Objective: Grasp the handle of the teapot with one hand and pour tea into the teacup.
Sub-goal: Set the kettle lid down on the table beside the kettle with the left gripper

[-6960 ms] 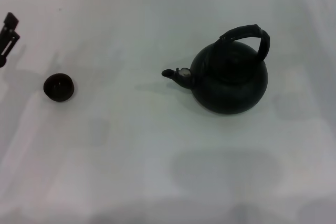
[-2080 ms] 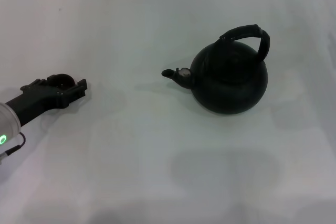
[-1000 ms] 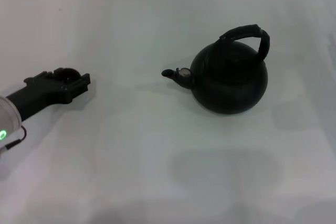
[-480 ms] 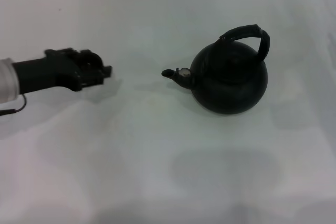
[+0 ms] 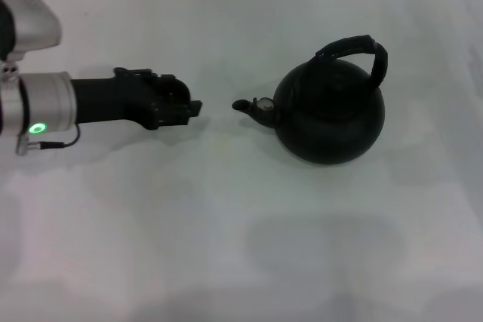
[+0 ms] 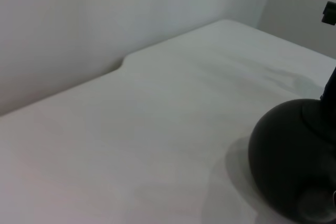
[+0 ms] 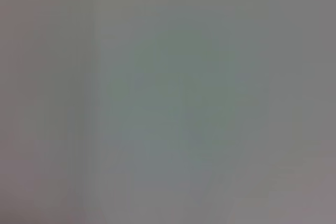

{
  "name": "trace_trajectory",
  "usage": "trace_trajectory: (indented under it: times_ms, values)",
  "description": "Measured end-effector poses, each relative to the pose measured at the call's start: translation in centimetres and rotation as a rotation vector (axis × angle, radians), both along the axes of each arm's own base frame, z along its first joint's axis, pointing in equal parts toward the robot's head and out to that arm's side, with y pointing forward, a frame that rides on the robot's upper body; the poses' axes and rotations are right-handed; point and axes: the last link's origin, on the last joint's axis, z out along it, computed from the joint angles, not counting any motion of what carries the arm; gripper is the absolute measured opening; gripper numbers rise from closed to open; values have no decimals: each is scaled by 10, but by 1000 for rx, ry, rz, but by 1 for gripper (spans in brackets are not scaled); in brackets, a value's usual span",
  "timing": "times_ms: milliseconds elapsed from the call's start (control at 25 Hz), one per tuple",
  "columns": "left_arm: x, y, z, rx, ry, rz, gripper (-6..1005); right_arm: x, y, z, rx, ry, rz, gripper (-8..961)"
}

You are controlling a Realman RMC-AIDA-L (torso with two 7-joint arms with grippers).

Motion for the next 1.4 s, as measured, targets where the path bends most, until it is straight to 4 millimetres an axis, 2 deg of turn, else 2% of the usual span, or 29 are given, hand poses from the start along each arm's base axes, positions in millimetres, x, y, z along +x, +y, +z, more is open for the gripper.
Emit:
trace_trajectory:
  times_ms: [280, 1000, 1400]
  values:
    - [7, 11, -18, -42, 20, 30, 708, 0, 0, 0, -3, -3, 3, 422]
    - [21, 13, -55, -96, 62, 26, 716, -3, -1, -4, -22, -5, 20, 422]
    - [23, 15, -63, -80, 98, 48, 736, -4, -2, -7, -35, -6, 27, 421]
